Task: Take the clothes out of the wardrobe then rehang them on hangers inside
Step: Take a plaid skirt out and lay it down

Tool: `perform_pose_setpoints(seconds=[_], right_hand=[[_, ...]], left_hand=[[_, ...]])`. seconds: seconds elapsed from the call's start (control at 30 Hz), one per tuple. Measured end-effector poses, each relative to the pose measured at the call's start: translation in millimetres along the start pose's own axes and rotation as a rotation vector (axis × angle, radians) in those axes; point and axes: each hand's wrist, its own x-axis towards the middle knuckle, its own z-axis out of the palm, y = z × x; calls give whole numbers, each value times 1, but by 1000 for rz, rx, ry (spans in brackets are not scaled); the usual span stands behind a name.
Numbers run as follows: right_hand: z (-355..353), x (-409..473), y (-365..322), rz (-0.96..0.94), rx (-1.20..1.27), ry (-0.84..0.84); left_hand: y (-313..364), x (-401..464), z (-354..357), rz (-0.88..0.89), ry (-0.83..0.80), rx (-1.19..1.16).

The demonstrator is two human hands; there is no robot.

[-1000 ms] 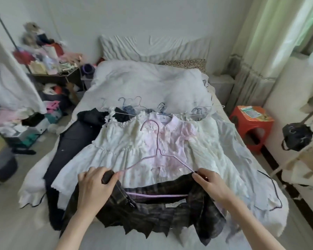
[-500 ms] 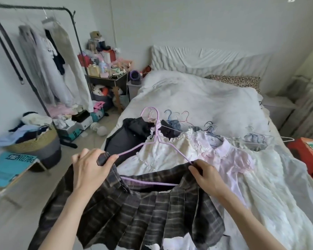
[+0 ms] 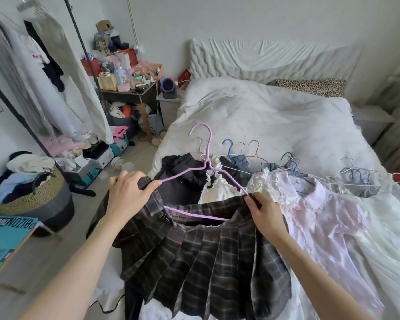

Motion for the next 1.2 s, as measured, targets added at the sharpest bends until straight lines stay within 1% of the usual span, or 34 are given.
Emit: perform_pose_setpoints(seconds=[0.13,0.27,0.37,0.47,0.57,0.7,0.8,0.9,1.0,1.13,1.2], right_hand=[[25,49,17,27,-41,40],[52,107,43,85,-77,40],[73,139,64,164,-174,10],[91,169,81,195,-268,13],[110,212,99,222,-292,1],[133,261,117,247,-333,24],[154,288,139,274,-389,-18],[175,301,160,296,-499,-81],[196,301,181,359,-575,-115],[202,294,188,345,-606,-101],[199,287,186,319,-598,-93]], left_hand=[[-12,42,47,28,-61,26],[-17,92,97,43,-161,16],[-22,119,141,100,-206,28],[-26,142,183,166,-239,69],[-35,174,227,141,-284,50],[-46,212,277,142,-297,70],[-54,226,318,159,-337,108],[-61,228,358,168,-385,143],[-68,224,395,198,-472,168],[-74,224,413,266,-579,143],[-77,222,412,266,-606,102]])
